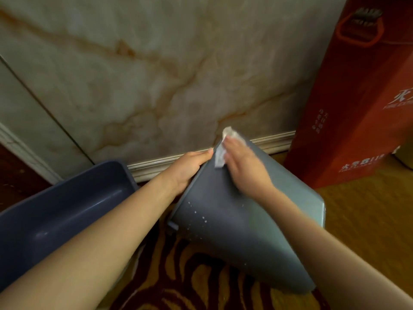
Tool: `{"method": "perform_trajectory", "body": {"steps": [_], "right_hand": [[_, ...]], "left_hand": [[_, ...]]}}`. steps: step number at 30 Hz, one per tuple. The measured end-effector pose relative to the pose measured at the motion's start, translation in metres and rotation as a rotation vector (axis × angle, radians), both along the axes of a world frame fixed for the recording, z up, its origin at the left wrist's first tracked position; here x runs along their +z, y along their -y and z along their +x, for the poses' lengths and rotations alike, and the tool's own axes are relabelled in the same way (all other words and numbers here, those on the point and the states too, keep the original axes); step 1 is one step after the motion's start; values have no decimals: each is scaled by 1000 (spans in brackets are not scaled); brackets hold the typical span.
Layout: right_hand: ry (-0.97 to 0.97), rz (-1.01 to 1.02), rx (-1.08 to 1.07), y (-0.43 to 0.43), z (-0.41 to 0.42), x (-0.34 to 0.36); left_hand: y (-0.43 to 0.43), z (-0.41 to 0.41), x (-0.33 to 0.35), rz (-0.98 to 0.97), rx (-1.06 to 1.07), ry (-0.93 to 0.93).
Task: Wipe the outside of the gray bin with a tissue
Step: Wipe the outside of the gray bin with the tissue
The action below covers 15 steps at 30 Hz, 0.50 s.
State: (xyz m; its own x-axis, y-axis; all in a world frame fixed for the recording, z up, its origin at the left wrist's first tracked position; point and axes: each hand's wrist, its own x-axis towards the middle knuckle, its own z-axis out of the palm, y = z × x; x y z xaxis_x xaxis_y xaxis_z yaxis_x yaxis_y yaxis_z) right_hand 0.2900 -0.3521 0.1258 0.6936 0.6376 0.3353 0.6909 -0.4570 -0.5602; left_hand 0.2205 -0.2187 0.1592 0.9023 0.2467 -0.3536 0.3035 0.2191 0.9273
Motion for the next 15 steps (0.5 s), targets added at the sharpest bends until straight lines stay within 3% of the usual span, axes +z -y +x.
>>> {"method": "perform_trajectory", "body": {"steps": [5,8,15], "right_hand": [[174,-241,192,16,-85,-18],[318,-338,152,18,-130,-22],[371,-369,56,29,-150,-48]], "left_hand": [[-4,-5,-11,-224,-22,-137],[-1,-6,-12,-215,-56,-200],[8,-1,-15,-144,92,-221]]}}
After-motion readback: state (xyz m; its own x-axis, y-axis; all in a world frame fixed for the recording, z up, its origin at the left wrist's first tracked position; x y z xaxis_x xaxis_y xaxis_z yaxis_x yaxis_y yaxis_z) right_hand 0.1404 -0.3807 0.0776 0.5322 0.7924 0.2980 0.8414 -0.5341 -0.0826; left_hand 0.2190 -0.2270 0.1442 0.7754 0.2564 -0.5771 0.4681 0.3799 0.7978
